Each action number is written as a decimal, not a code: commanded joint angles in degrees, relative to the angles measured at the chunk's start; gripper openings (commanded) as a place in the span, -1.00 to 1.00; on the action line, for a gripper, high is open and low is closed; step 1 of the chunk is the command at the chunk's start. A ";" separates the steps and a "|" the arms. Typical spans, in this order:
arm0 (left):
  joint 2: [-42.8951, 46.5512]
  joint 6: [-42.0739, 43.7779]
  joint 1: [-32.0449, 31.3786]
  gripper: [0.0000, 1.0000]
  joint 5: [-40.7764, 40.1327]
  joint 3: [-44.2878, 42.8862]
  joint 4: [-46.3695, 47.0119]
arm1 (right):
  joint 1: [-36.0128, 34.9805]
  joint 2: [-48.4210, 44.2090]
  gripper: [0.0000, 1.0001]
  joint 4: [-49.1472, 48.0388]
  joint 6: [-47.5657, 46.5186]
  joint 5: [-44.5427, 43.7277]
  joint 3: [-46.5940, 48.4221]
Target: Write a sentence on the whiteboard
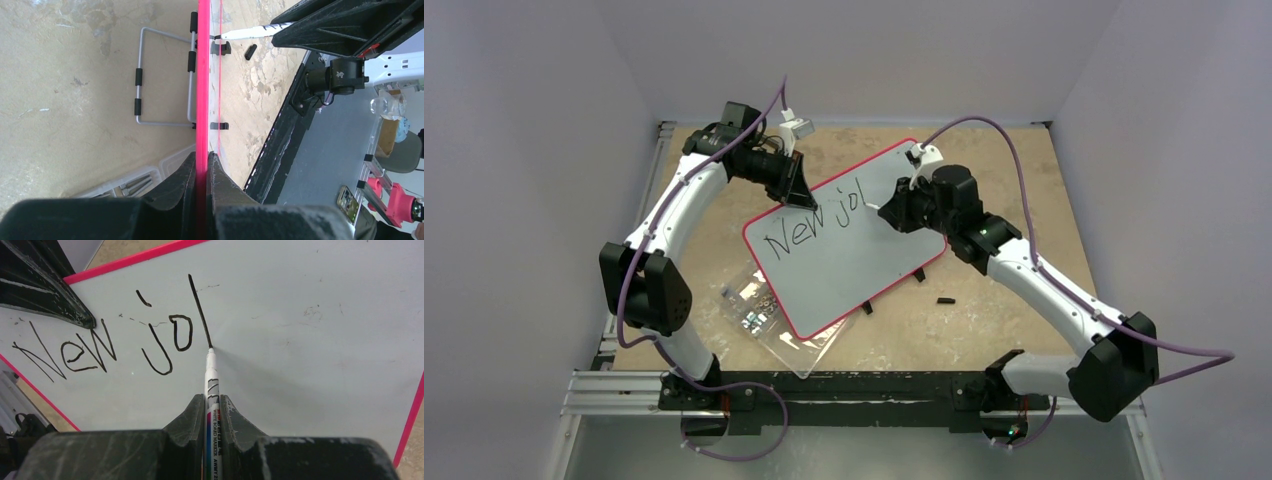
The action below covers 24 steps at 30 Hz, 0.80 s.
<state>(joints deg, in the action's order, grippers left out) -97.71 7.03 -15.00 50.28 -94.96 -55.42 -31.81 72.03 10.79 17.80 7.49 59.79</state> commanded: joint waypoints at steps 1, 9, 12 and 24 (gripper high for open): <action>2.79 1.61 -0.20 -1.00 -0.10 -0.84 1.52 | 0.20 -1.09 -1.00 -0.17 0.18 0.51 -1.16; 2.88 1.59 -0.20 -1.00 -0.04 -0.79 1.53 | 0.19 0.12 -1.00 0.09 0.26 0.86 2.28; 2.88 1.61 -0.20 -1.00 -0.01 -0.80 1.47 | 0.17 1.16 -1.00 0.19 0.30 0.95 4.22; 2.87 1.59 -0.20 -1.00 0.03 -0.80 1.45 | 0.18 3.82 -1.00 1.46 0.53 -3.13 9.80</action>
<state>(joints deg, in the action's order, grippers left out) -97.69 7.03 -15.00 50.30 -94.96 -55.40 -31.79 75.37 12.93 18.02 7.60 66.39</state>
